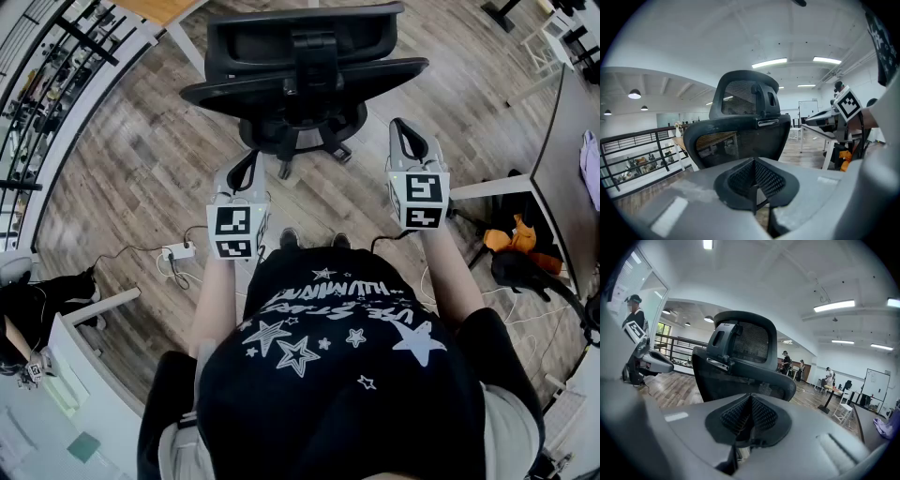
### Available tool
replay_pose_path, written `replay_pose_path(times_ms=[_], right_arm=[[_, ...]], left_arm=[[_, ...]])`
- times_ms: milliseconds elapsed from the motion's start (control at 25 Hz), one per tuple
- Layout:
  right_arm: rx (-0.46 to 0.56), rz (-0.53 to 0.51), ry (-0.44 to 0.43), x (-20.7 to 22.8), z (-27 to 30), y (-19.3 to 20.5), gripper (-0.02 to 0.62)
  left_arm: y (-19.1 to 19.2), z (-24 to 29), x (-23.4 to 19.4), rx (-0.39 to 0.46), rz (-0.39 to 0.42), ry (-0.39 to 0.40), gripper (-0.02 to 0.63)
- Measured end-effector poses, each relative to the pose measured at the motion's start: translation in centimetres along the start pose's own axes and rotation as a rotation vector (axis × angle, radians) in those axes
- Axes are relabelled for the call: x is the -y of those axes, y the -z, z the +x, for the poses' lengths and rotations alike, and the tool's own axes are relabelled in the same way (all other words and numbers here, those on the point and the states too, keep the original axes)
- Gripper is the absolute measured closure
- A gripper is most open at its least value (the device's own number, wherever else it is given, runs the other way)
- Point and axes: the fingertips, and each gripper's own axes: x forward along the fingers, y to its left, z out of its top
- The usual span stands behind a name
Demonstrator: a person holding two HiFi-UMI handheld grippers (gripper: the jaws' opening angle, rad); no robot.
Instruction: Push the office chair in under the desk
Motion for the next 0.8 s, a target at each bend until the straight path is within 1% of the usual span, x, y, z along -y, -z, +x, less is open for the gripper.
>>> replay_pose_path(times_ms=[160,480,680,800], right_arm=[[0.002,0.001,-0.012,0.3,-0.2,0.0,0.594],[0.001,0.004,-0.038,1.1,-0.6,1.0,0.594],[0.010,0.004,-0.052,2.1,-0.8,1.4,0.595],[0.039,0.009,-0.096,2.2,-1.1,1.3,0.594]], left_arm=[[-0.5,0.3,0.4,0.010,-0.017,-0.004,0.604],[-0.2,0.3,1.7,-0.010,-0.030,-0.020,0.604],[-0.4,0.2,2.5,-0.010,-0.039,-0.052,0.604],[-0.4,-0.1,2.8,-0.016,-0.045,-0.086,0.604]])
